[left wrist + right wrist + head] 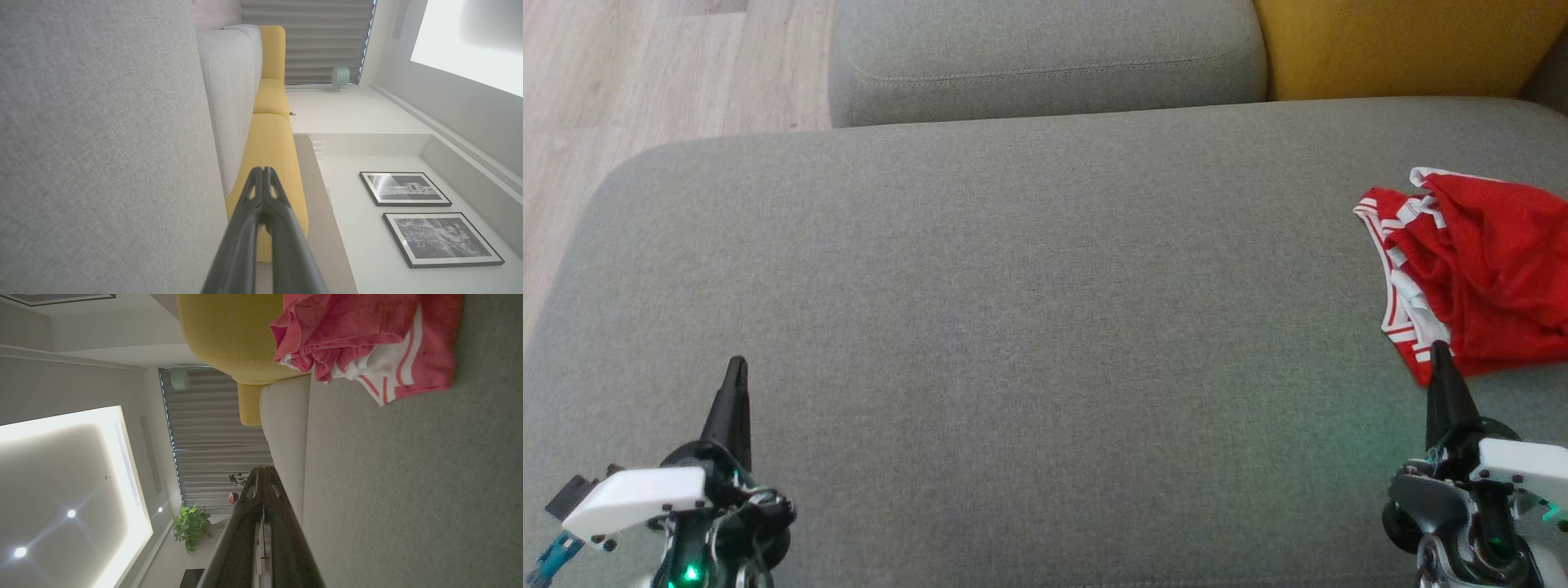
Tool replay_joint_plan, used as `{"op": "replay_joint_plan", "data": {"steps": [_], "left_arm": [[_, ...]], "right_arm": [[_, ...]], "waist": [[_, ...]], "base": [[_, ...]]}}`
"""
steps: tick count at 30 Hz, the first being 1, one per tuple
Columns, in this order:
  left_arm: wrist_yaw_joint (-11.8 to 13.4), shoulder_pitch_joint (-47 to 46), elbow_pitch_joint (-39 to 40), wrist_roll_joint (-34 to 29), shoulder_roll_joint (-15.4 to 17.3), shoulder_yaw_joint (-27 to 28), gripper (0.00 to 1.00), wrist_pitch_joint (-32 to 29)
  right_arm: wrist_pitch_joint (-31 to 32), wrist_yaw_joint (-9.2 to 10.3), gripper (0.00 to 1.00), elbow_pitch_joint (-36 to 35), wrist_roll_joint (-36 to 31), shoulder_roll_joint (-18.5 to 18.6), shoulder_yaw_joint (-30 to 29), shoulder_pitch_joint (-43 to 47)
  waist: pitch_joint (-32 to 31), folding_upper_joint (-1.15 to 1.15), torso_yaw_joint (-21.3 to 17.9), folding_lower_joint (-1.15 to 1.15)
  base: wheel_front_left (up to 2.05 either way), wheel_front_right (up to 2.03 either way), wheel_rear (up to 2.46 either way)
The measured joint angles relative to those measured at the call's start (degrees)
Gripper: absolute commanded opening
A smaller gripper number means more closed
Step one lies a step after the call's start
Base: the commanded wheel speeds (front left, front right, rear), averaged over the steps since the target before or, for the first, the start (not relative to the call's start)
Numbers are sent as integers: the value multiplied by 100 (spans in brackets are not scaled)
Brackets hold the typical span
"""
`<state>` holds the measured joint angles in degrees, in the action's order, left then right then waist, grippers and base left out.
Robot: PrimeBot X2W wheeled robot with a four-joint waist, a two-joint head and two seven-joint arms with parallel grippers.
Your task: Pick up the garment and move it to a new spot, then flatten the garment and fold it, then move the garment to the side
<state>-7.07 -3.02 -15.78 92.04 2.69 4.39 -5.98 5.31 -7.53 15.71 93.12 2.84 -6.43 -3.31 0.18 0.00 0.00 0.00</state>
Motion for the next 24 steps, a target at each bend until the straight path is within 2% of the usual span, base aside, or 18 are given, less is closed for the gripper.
{"op": "replay_joint_plan", "data": {"steps": [24], "left_arm": [[0, 0, 0, 0, -4, 3, 0, -5]], "right_arm": [[34, 0, 0, 4, -2, -4, -34, 0]], "waist": [[0, 0, 0, 0]], "base": [[0, 0, 0]]}}
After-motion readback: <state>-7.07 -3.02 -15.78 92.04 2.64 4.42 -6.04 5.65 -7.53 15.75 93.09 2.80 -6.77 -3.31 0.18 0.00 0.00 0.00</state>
